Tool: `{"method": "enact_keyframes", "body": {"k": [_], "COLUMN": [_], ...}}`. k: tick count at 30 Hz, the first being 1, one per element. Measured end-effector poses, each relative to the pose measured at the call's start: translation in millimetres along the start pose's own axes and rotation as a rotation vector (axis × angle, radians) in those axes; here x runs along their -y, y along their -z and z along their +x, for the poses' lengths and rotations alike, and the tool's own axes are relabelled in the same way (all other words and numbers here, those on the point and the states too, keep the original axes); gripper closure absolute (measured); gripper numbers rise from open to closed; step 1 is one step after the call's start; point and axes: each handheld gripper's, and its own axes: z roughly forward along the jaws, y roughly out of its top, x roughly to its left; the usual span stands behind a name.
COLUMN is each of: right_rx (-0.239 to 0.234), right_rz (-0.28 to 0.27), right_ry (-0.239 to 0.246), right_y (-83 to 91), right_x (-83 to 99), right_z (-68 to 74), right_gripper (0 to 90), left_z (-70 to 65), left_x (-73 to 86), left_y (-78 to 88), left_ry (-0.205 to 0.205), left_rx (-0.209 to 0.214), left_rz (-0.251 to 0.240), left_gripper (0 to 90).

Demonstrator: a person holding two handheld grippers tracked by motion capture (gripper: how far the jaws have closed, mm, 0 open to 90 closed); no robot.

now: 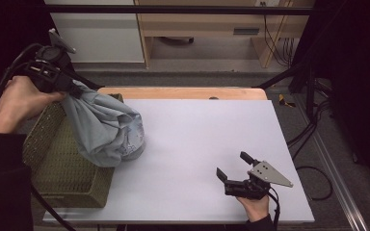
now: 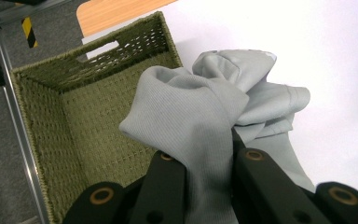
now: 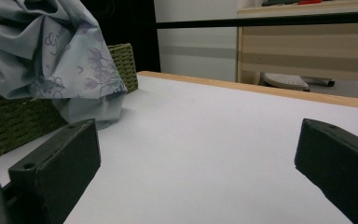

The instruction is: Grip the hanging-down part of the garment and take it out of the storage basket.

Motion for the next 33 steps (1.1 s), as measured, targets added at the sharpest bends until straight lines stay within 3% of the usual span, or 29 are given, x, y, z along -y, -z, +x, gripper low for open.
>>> {"method": "enact_keyframes", "body": {"k": [9,14,23,26,30,33], "right_rx": [0.016,0.023,0.021,0.022,0.023,0.023], "right_rz": [-0.010,-0.011,-0.012,-0.013,-0.016,-0.022], "right_ry": [0.000,0.000,-0.001,-0.005,-0.011,-0.012], "right_y": [6.0,7.9,9.1,9.9,10.9,10.6], "right_x": [-1.2,-1.5,-1.3,-2.1,-2.8,-2.7], "right_z": [-3.2,-3.9,-4.7,-4.7,-6.1,-7.7], "right_gripper": [0.6,0.6,0.6,0.6,0.6,0.6], "left_z": [-22.3,-49.4,-93.7,-95.3,-86.9,-85.4], "left_x": [-7.6,-16.0,-27.0,-28.8,-28.5,-25.9], "left_y": [1.9,3.4,2.9,2.3,3.5,7.9], "left_ry": [-0.055,-0.108,-0.223,-0.226,-0.204,-0.197], "left_rx": [0.028,0.037,0.066,0.062,0.059,0.075], "left_rz": [-0.019,-0.049,-0.055,-0.055,-0.054,-0.081], "left_gripper": [84.2,84.4,84.5,84.5,84.5,84.5]}}
